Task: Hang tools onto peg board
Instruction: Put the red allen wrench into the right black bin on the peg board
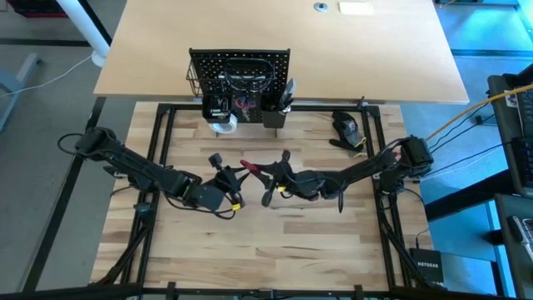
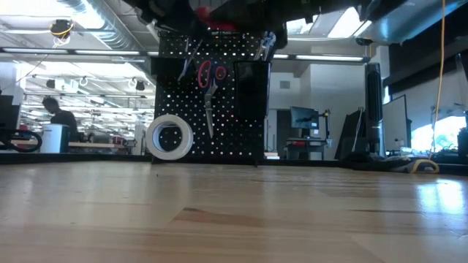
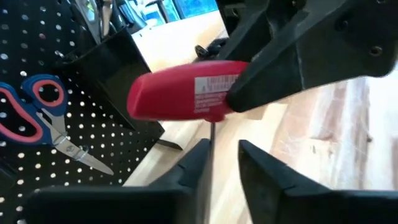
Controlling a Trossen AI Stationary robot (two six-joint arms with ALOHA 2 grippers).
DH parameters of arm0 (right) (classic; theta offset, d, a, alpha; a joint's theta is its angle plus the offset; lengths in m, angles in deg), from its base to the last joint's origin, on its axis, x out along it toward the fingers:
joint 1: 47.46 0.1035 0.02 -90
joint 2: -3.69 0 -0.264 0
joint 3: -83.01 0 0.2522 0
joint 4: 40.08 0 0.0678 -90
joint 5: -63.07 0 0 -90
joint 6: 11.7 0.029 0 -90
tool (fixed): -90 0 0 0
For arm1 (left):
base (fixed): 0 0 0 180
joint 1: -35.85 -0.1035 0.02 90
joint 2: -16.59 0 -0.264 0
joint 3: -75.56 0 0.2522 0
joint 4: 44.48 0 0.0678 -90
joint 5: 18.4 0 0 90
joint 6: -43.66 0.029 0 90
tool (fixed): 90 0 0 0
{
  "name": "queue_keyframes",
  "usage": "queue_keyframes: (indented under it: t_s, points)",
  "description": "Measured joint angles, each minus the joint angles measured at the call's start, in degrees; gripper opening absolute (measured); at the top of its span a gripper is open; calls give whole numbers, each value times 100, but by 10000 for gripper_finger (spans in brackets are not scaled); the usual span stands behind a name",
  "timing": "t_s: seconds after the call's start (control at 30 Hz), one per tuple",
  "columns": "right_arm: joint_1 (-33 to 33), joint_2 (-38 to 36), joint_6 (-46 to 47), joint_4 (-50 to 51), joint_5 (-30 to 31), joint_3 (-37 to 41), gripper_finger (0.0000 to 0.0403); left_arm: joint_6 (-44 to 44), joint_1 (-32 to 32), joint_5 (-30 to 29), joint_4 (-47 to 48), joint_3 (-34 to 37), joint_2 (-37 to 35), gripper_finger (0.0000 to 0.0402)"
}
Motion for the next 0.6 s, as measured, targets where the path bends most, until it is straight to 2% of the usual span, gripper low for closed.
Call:
queue_keyframes:
  t_s: [0.13,0.23,0.37,0.47,0.6]
  points:
    - [-4,-413,-180,453,60,-112,60,-270,183,39,675,-180,-312,110]
    - [61,-1039,-472,844,281,-120,60,-476,491,47,1296,-279,-721,128]
    - [74,-2032,-890,1581,696,-120,59,-1213,950,35,2370,-284,-1293,136]
    - [29,-2792,-1068,1817,1035,-120,59,-2167,1250,-5,3180,-230,-1491,136]
    - [-95,-3548,-1527,2065,1542,-257,60,-3069,1584,-32,3452,162,-1491,137]
